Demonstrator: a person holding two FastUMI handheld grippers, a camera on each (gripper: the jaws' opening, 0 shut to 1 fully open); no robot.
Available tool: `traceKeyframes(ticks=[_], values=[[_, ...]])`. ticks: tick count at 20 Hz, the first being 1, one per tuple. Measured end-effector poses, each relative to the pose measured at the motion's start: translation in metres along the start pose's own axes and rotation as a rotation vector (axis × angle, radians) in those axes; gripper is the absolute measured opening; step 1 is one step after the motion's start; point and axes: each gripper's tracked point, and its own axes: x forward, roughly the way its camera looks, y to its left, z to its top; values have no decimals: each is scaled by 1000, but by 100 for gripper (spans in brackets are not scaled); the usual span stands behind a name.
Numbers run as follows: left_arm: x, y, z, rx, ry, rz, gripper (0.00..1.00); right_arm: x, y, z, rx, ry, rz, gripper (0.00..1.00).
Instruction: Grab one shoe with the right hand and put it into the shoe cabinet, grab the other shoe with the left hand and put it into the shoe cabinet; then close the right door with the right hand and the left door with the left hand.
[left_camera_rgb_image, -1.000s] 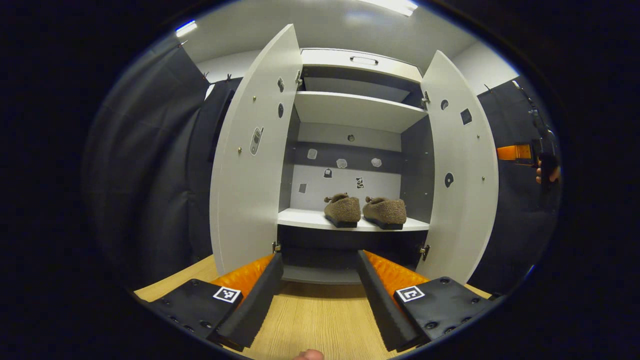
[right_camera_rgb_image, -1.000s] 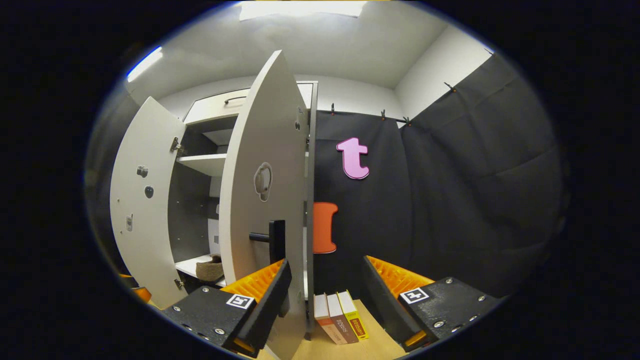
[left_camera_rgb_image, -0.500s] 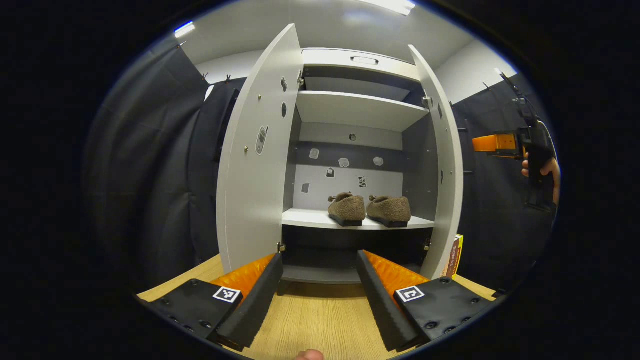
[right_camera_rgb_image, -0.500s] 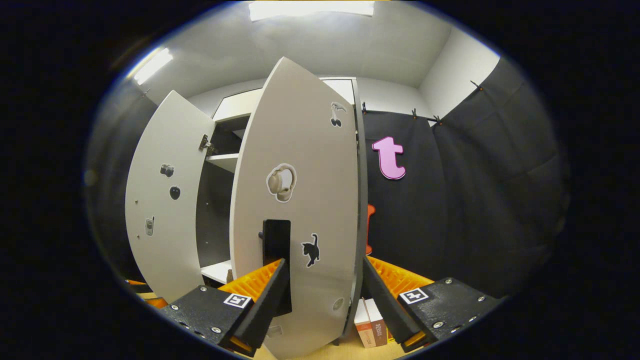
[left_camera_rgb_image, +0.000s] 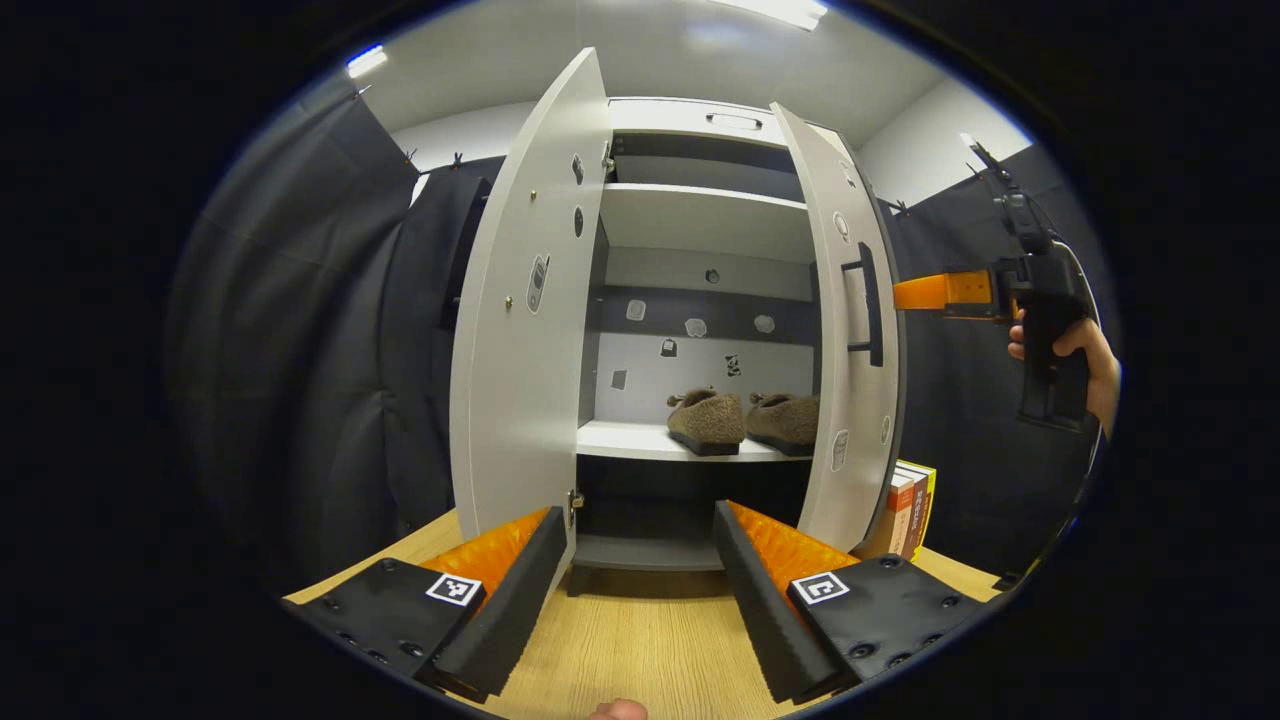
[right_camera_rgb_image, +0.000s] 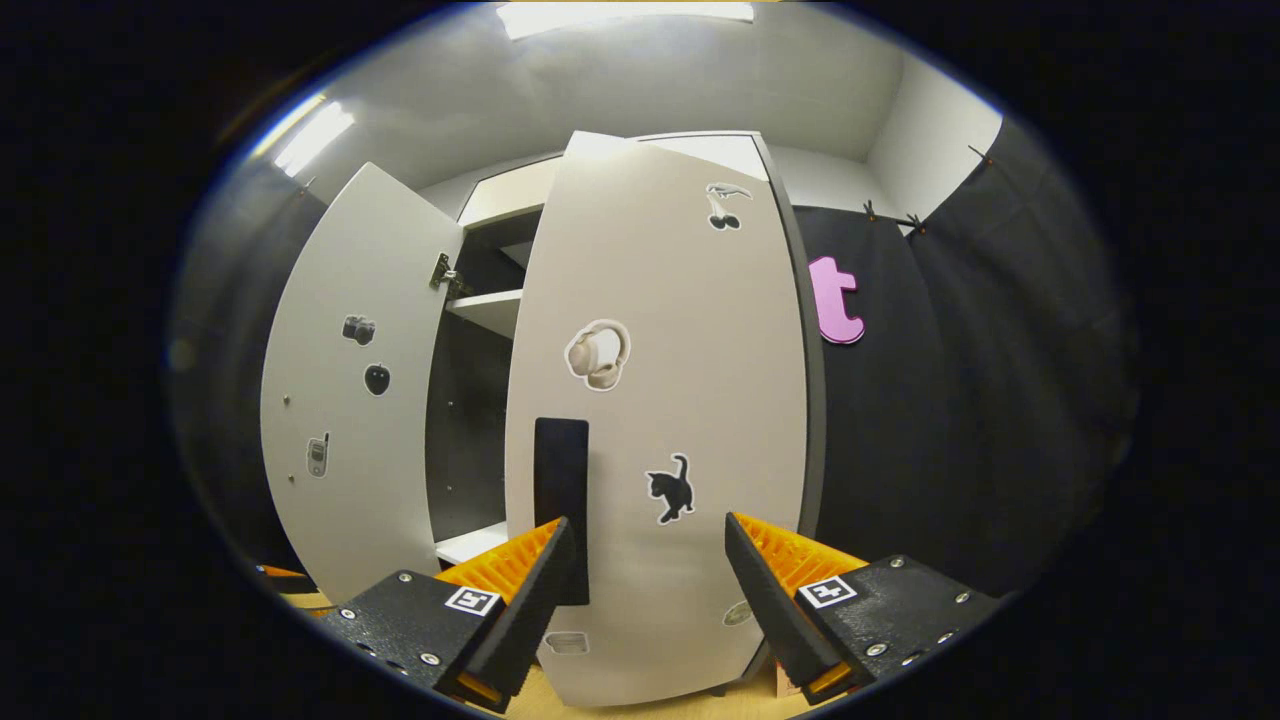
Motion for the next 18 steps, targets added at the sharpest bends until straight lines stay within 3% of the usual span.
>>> traceKeyframes(ticks=[9,11,18], values=[[6,10,3,2,-1,14,99,38,14,-13,-6,23,-19,92],[6,11,1,-4,4,16,94,50,19,-14,-25,32,-31,92],[5,19,3,-6,0,30,99,72,26,-21,-65,46,-91,92]])
